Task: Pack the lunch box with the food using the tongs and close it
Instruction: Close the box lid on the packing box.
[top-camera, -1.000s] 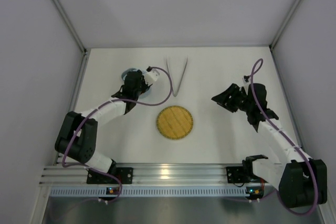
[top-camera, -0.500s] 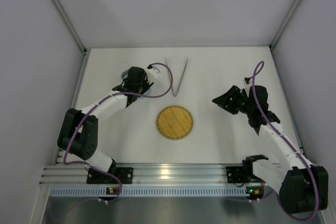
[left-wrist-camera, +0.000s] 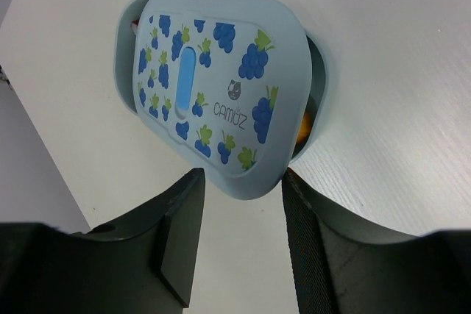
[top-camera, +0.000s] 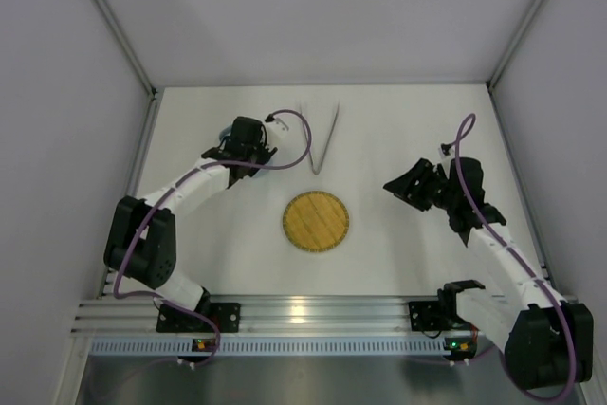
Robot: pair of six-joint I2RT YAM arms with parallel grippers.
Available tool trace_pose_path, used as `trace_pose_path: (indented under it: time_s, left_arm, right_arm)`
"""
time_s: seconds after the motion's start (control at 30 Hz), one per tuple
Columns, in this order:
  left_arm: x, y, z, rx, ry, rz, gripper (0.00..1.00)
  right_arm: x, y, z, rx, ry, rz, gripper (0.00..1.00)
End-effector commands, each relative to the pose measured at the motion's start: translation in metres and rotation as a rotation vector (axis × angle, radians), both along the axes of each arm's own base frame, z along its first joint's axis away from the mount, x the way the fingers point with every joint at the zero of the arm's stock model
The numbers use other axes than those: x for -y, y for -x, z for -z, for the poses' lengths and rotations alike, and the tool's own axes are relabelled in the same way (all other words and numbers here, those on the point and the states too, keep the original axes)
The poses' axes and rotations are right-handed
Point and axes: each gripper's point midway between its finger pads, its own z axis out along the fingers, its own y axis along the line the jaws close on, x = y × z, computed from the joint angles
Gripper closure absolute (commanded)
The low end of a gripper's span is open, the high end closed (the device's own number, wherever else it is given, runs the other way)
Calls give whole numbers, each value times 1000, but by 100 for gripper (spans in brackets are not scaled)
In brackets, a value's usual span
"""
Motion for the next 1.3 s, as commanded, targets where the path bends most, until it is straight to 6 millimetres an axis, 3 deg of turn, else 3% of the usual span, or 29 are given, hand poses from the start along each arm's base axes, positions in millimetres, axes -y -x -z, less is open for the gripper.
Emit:
trace_pose_path:
  time_s: [0.0, 1.27]
  left_arm:
    - [3, -5, -13, 8, 28, -19, 48]
    - [-1, -9, 22, -139, -3, -132, 49]
  right_arm:
    - [-3, 4, -3, 25, 10, -24, 51]
    - [-4, 8, 7, 1, 23, -48, 51]
